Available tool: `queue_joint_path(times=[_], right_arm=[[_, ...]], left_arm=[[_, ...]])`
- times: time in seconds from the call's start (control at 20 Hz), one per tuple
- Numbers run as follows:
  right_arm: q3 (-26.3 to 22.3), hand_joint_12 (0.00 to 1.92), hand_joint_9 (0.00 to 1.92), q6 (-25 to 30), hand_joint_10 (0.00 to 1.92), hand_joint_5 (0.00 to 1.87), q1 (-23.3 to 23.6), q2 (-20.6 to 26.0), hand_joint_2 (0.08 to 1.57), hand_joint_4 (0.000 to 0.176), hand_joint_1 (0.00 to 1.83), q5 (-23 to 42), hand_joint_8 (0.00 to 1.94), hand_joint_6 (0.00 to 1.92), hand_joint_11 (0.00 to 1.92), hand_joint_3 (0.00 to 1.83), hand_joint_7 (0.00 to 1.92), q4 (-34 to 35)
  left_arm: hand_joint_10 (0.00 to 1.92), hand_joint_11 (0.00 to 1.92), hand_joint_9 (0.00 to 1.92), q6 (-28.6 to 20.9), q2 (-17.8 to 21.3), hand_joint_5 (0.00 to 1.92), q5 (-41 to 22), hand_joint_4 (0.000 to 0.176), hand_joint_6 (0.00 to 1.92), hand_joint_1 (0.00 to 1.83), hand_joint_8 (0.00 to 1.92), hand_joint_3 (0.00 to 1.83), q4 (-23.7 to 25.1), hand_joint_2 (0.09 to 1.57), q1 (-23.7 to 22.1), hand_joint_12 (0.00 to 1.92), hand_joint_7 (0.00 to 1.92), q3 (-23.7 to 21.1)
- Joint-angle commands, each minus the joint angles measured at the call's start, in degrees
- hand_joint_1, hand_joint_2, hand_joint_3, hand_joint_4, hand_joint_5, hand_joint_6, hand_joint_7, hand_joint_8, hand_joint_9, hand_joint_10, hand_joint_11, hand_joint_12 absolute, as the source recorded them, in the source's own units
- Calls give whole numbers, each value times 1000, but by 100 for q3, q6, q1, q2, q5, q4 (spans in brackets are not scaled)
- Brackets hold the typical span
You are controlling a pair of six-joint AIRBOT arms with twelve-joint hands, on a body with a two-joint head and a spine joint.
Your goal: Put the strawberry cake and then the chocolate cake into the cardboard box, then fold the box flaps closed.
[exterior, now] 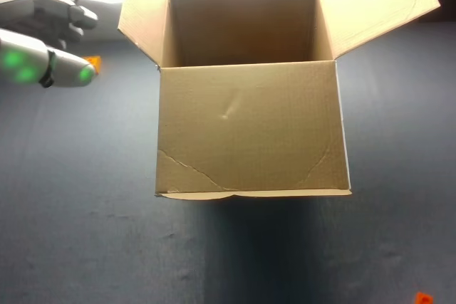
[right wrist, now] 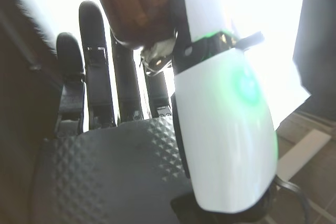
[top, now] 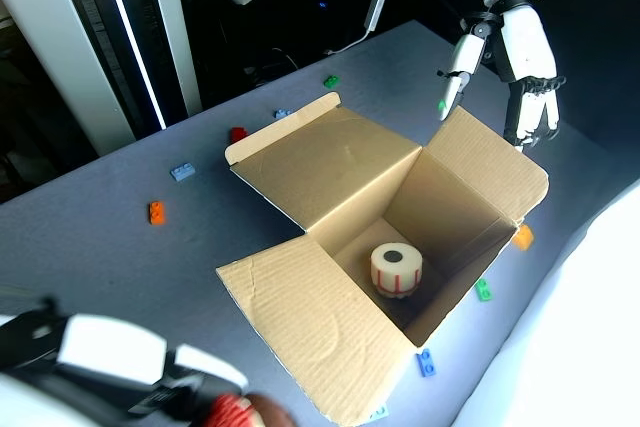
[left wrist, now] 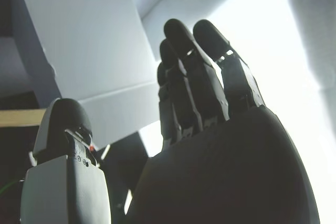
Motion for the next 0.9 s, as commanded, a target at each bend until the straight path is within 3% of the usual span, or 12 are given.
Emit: queue_joint_path(times=[0.0,0.35,0.85], right_arm=[[36,1539,454,57,1138,636,117,70,1295,28,1106,678,1442,1531,31,2,677,24],[-165,1552,444,252,1165,648,296,-14,1295,27,1107,912,1447,1530,12,2,667,5],[-346,1562,443,-32,1146,639,879,-657,1298,29,1104,791,1458,1524,19,1,668,-9]], left_arm=[[570,122,512,-20,76,416,-190,0,8,614,6,0,-6,1078,-21,1508,579,5],[559,120,497,3,106,406,-209,0,3,586,1,1,384,1094,-312,1489,565,2],[554,117,493,-14,-76,390,-109,0,0,574,0,3,55,1103,-155,1484,556,229]])
